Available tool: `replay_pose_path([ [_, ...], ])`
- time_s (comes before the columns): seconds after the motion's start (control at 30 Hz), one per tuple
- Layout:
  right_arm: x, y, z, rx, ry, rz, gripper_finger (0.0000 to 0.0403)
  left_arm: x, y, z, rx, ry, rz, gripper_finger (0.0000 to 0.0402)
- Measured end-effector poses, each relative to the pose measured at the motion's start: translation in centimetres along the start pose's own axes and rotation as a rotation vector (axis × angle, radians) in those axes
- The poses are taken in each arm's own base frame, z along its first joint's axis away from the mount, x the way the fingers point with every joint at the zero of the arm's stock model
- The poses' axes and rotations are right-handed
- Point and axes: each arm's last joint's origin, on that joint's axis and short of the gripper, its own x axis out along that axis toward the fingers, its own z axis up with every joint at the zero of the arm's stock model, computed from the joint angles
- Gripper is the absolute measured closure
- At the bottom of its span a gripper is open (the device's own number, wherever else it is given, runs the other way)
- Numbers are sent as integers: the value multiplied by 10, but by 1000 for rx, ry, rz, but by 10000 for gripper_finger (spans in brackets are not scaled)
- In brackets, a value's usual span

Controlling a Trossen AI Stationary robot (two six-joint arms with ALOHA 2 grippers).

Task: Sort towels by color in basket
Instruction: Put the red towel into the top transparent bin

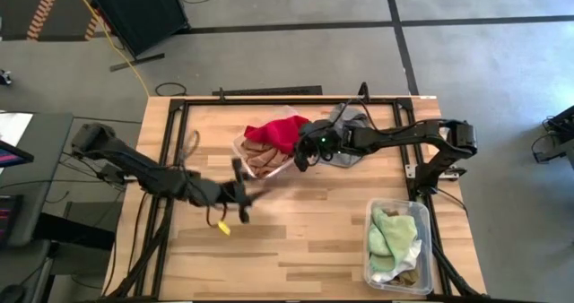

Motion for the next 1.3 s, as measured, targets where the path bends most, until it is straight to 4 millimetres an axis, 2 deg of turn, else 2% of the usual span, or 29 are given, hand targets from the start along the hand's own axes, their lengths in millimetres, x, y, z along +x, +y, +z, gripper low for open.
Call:
replay_pose_path([
  [0.1, -3, 6, 1, -17, 18, 12, 373, -3, 32, 8, -7, -32, 99, 262],
  [0.23, -4, 11, 1, -25, 43, 16, 372, 3, 72, 5, -9, -39, 179, 262],
  [0.43, -4, 10, 0, -24, 53, 12, 371, 21, 120, -18, 43, 8, 184, 262],
  [0.6, -4, 10, 0, -24, 62, 27, 370, 39, 145, -41, 52, 95, 171, 262],
  [0.77, -4, 10, 0, -24, 64, 28, 370, 71, 149, -52, 73, 183, 89, 262],
  [1.03, -5, 10, -2, -25, 80, 28, 370, 121, 137, -71, 242, 463, -114, 262],
  [1.17, -5, 10, -2, -30, 83, 26, 370, 136, 135, -78, 313, 571, -207, 262],
  [1.3, -5, 9, -2, -32, 86, 23, 370, 144, 131, -85, 369, 589, -302, 262],
])
